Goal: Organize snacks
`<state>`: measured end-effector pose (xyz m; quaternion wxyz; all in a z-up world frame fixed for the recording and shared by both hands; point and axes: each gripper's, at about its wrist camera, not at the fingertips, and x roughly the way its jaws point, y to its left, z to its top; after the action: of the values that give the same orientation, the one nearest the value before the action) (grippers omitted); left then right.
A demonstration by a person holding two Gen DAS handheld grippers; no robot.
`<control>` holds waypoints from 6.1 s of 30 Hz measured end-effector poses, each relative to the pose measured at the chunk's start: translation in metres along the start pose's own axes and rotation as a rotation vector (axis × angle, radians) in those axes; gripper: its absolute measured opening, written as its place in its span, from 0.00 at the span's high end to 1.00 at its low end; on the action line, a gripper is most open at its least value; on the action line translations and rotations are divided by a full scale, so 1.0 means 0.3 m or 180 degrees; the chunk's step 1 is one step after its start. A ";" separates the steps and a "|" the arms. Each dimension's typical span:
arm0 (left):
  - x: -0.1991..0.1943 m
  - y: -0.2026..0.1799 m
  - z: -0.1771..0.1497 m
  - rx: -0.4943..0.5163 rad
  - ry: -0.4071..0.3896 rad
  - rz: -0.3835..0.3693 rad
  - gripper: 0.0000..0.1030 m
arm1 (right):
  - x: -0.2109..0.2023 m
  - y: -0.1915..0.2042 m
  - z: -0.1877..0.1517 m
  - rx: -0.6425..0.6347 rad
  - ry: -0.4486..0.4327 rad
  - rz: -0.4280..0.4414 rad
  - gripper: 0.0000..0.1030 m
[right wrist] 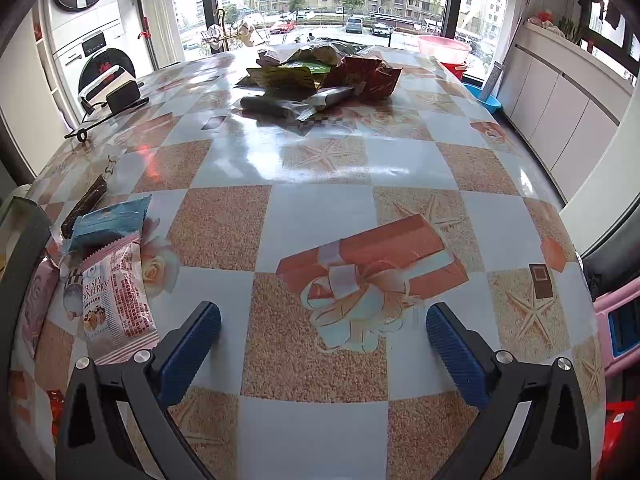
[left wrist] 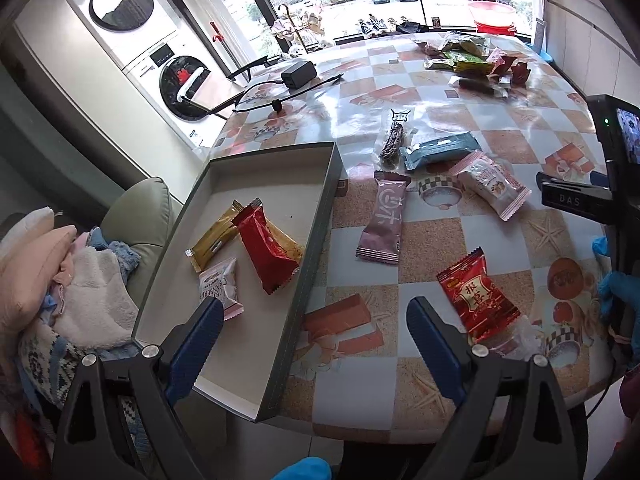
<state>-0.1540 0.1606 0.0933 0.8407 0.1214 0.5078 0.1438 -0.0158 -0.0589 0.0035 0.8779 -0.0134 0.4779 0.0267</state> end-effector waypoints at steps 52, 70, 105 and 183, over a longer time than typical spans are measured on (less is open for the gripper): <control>-0.049 0.400 0.019 -0.1243 -0.0336 0.0670 0.00 | 0.002 0.000 0.001 -0.0002 -0.0006 0.0002 0.00; -0.012 0.415 0.002 -0.1261 -0.0205 0.0673 0.00 | 0.001 0.001 0.001 -0.0002 -0.0007 0.0002 0.00; 0.307 -0.182 0.022 -0.0372 0.0969 -0.0959 0.00 | 0.000 -0.004 0.002 0.0001 -0.0004 0.0000 0.00; 0.285 -0.137 0.039 -0.0237 0.0563 -0.1194 0.34 | -0.052 0.168 0.019 -0.0473 0.0714 0.0694 0.18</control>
<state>-0.1009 0.1529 0.0141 0.8088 -0.0195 0.5877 0.0136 -0.0224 -0.0089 0.0196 0.8075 -0.0292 0.5683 0.1553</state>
